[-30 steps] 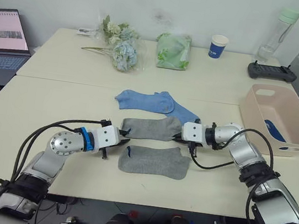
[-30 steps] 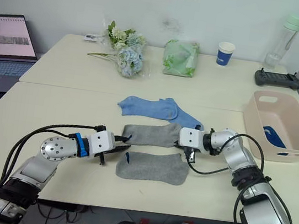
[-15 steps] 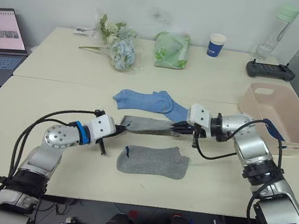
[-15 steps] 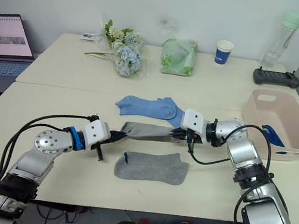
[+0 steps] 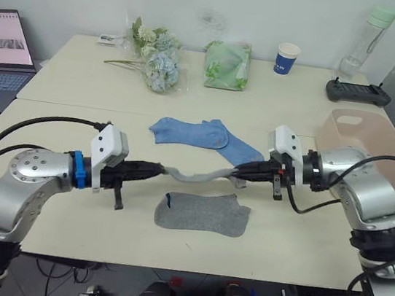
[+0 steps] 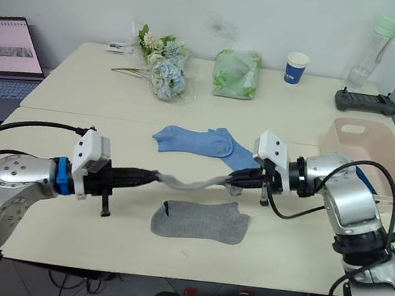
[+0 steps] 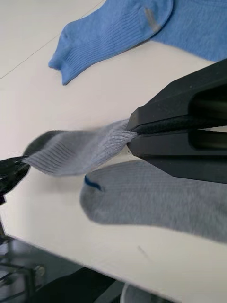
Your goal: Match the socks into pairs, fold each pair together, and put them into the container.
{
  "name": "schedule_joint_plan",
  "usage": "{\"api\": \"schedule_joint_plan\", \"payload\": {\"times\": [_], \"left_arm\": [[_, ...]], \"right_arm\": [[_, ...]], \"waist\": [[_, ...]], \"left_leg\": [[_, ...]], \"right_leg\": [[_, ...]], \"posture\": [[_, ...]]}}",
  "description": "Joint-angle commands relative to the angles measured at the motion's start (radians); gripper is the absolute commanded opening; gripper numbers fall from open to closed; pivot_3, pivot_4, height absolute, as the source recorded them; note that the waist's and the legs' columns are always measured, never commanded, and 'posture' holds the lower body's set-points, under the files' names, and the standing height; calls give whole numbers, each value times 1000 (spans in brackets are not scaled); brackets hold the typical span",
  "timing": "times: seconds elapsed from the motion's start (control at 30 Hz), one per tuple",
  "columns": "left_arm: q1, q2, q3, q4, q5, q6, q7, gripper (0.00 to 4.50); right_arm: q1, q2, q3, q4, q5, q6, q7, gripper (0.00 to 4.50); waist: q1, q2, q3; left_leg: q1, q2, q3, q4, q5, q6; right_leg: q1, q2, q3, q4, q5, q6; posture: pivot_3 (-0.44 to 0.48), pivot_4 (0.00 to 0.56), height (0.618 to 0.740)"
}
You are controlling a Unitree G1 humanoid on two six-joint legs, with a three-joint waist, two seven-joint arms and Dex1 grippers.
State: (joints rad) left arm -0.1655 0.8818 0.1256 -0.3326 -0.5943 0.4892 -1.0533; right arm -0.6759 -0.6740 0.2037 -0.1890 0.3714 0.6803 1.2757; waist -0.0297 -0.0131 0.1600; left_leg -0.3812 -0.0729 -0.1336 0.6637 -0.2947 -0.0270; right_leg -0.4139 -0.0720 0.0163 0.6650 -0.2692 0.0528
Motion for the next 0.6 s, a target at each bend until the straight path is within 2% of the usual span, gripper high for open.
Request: {"api": "schedule_joint_plan", "payload": {"times": [0.03,0.17,0.27,0.4,0.6], "left_arm": [[23,54,75,-110,-141,141,-18,23],[76,119,103,-229,-264,267,-37,23],[155,141,80,-272,-251,268,-57,23],[175,101,-14,-226,-140,214,-22,23],[53,29,-132,-86,5,143,15,23]], "right_arm": [[17,-56,-67,-127,157,175,27,0],[67,-158,-120,-264,363,380,58,0],[148,-188,-141,-350,467,457,21,0],[239,-160,-81,-336,395,399,-77,0],[190,-110,13,-180,287,307,-110,0]], "waist": [[1,0,0],[1,0,0],[1,0,0],[4,0,0],[4,-1,1]], "left_leg": [[0,0,0,0,0,0],[0,0,0,0,0,0],[1,1,0,-1,-1,1],[2,1,0,-1,-2,4],[6,1,2,-1,-2,4]], "right_leg": [[0,0,0,0,0,0],[1,0,0,-1,0,0],[2,0,0,-2,0,0],[5,0,0,-2,0,0],[8,1,-2,-2,0,0]], "posture": [[0,150,740],[0,150,740],[0,150,740],[0,150,740],[0,150,740]]}}
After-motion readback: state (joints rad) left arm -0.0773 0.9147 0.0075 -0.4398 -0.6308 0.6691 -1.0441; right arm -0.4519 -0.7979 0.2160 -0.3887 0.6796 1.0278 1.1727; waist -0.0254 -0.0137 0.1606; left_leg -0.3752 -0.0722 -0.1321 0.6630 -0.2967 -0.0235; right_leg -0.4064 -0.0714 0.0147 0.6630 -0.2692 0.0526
